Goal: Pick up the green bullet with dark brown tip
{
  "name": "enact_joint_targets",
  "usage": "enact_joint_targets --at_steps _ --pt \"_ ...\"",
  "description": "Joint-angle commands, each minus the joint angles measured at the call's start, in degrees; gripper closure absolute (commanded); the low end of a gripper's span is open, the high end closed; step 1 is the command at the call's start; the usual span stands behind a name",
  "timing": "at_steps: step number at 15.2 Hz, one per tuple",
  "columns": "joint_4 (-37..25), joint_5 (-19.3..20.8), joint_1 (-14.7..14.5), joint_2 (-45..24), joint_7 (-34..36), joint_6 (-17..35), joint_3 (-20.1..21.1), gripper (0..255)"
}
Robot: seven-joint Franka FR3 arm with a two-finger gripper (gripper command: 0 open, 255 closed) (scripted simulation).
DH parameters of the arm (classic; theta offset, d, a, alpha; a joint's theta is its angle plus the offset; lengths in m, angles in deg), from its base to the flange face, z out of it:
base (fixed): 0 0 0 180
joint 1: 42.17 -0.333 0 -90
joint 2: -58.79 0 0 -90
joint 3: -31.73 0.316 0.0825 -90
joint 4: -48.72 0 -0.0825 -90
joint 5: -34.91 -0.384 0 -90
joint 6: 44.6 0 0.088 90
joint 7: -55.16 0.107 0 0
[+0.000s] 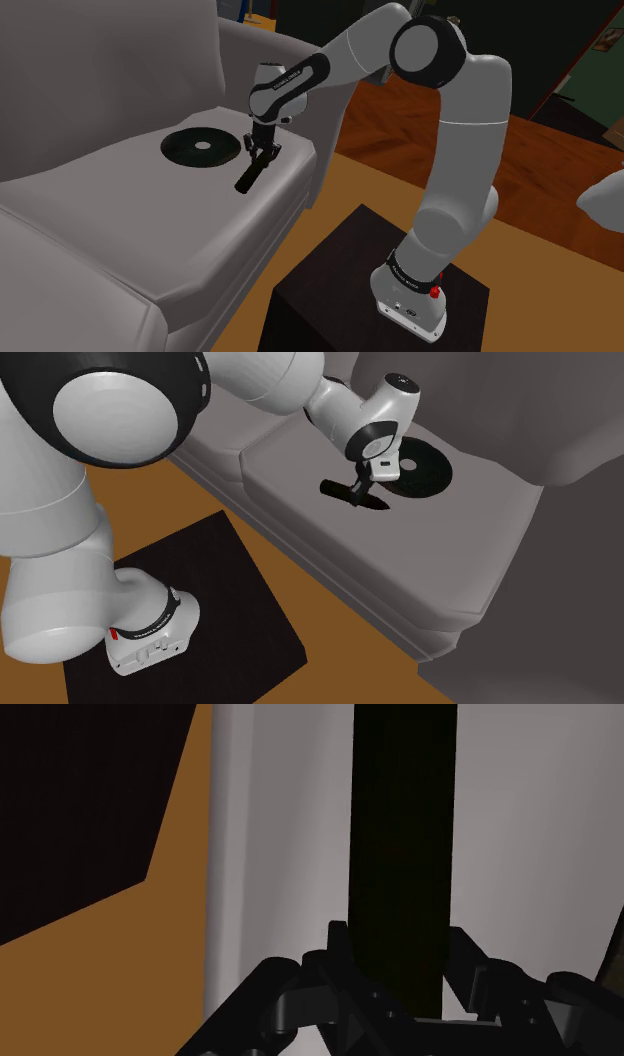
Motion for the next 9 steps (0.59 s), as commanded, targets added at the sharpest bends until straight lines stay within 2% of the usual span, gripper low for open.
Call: enact_joint_targets --at_steps 1,9 --pt "-0.20 -0.19 0.08 0.97 -0.07 -1.16 0.12 255" --pt "-0.99 -0.82 0.34 4.02 -0.34 -4.97 0.45 255"
